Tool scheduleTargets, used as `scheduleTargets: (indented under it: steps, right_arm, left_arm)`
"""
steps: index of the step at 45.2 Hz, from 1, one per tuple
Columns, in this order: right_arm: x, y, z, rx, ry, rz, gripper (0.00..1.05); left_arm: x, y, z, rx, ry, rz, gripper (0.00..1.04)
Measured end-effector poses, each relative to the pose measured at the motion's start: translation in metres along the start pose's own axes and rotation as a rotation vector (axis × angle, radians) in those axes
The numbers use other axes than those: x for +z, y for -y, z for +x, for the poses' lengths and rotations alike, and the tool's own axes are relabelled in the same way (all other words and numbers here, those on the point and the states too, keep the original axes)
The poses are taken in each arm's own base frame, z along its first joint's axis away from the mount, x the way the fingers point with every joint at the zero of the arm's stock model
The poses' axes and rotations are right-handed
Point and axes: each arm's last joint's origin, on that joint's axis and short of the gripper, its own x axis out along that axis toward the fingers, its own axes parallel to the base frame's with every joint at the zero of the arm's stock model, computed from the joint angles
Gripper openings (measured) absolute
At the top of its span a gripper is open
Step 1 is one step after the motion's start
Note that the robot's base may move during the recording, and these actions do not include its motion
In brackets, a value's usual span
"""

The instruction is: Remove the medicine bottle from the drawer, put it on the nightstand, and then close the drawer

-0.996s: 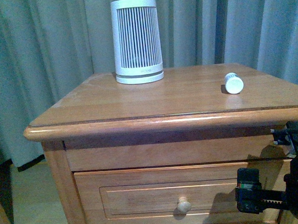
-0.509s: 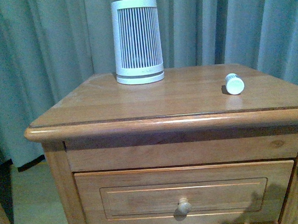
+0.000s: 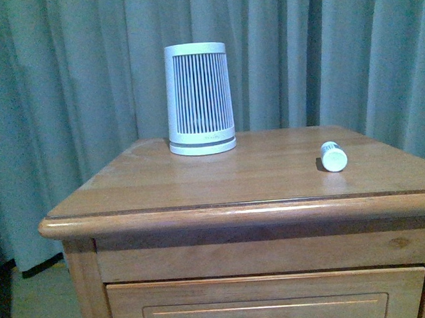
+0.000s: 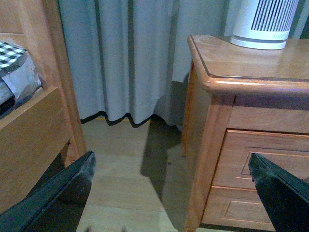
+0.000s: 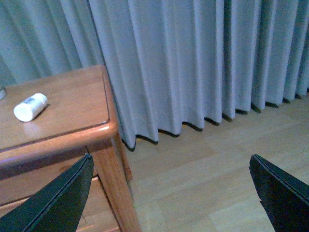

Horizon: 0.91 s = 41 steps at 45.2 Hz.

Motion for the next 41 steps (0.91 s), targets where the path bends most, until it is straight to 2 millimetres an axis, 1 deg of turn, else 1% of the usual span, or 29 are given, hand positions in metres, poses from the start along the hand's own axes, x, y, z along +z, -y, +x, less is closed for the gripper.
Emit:
scheduleTargets:
  steps: [3, 10, 21, 22, 24, 26, 27, 29, 30, 35, 36, 38, 39, 41]
  right_arm:
    - [-0.003, 0.005, -0.007, 0.008, 0.037, -0.003, 0.98]
    - [-0.016, 0.011, -0.008, -0.021, 0.063, -0.012, 0.98]
    - [-0.017, 0.012, -0.008, -0.014, 0.07, -0.013, 0.98]
    - [-0.017, 0.011, -0.007, 0.025, 0.052, -0.026, 0.96]
    - [-0.021, 0.012, -0.007, 0.165, -0.028, -0.091, 0.86]
    - [-0.024, 0.009, -0.008, 0.293, -0.068, -0.116, 0.75]
    - [-0.025, 0.009, -0.009, 0.314, -0.072, -0.123, 0.72]
    - [-0.024, 0.007, -0.01, 0.338, -0.068, -0.133, 0.65]
    - [-0.024, 0.006, -0.01, 0.341, -0.065, -0.134, 0.64]
    - [-0.024, 0.004, -0.011, 0.336, -0.055, -0.144, 0.46]
    - [-0.026, 0.003, -0.012, 0.314, -0.051, -0.148, 0.41]
    - [-0.032, -0.002, -0.014, 0.322, -0.046, -0.151, 0.31]
    - [-0.033, -0.002, -0.015, 0.33, -0.046, -0.153, 0.29]
    - [-0.034, -0.004, -0.016, 0.35, -0.049, -0.154, 0.22]
  left_arm:
    - [0.0, 0.0, 0.0, 0.0, 0.0, 0.0, 0.98]
    - [0.0, 0.0, 0.0, 0.0, 0.0, 0.0, 0.98]
    - [0.0, 0.0, 0.0, 0.0, 0.0, 0.0, 0.98]
    - [0.0, 0.0, 0.0, 0.0, 0.0, 0.0, 0.98]
    - [0.0, 0.0, 0.0, 0.0, 0.0, 0.0, 0.98]
    - [0.0, 0.0, 0.0, 0.0, 0.0, 0.0, 0.98]
    - [0.0, 0.0, 0.0, 0.0, 0.0, 0.0, 0.98]
    - [0.0, 0.0, 0.0, 0.0, 0.0, 0.0, 0.98]
    - [0.0, 0.0, 0.0, 0.0, 0.0, 0.0, 0.98]
    - [0.0, 0.0, 0.0, 0.0, 0.0, 0.0, 0.98]
    - [0.0, 0.0, 0.0, 0.0, 0.0, 0.0, 0.98]
    - [0.0, 0.0, 0.0, 0.0, 0.0, 0.0, 0.98]
    - [0.0, 0.0, 0.0, 0.0, 0.0, 0.0, 0.98]
    - [0.0, 0.0, 0.0, -0.001, 0.0, 0.0, 0.98]
